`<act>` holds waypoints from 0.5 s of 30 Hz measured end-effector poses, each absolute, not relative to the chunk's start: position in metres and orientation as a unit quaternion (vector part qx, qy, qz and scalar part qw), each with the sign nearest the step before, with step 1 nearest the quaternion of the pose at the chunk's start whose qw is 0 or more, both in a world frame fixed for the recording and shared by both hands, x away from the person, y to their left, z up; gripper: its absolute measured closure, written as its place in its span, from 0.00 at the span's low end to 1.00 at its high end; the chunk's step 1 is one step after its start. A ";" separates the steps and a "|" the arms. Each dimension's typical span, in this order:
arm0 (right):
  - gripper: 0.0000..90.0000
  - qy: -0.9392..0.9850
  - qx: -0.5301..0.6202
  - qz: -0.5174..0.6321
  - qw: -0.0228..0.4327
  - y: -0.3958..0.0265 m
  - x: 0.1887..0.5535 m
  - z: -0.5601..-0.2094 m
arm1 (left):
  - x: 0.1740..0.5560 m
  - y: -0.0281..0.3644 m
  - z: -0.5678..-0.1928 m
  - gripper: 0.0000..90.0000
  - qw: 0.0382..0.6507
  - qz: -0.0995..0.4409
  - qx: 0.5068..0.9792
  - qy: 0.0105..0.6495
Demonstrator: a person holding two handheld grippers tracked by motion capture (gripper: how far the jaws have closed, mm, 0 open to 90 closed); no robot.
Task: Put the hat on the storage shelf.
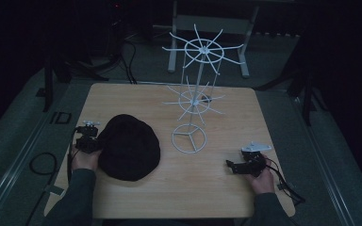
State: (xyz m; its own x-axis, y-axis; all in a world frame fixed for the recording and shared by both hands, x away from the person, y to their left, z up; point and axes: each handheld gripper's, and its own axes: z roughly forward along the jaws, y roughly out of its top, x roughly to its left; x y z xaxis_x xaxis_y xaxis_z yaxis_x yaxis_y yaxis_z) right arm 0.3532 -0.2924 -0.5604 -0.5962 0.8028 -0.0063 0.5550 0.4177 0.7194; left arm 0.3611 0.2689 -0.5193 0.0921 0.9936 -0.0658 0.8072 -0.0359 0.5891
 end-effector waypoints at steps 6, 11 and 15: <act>0.15 0.823 0.412 0.348 0.178 -0.292 0.353 -0.560 | 0.356 0.271 -0.503 0.87 0.271 0.205 0.694 0.635; 0.15 0.823 0.413 0.348 0.178 -0.292 0.353 -0.560 | 0.354 0.273 -0.490 0.87 0.291 0.209 0.686 0.633; 0.15 0.823 0.412 0.348 0.178 -0.292 0.353 -0.560 | 0.353 0.273 -0.481 0.87 0.299 0.214 0.685 0.629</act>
State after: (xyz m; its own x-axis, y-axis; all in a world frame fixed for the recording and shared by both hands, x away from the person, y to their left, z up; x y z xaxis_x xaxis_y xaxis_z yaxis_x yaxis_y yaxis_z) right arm 0.3532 -0.2924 -0.5604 -0.5964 0.8027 -0.0065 0.5547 0.4180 0.7195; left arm 0.3533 0.2725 -0.4814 0.1176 0.9895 -0.0838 0.7339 -0.0297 0.6787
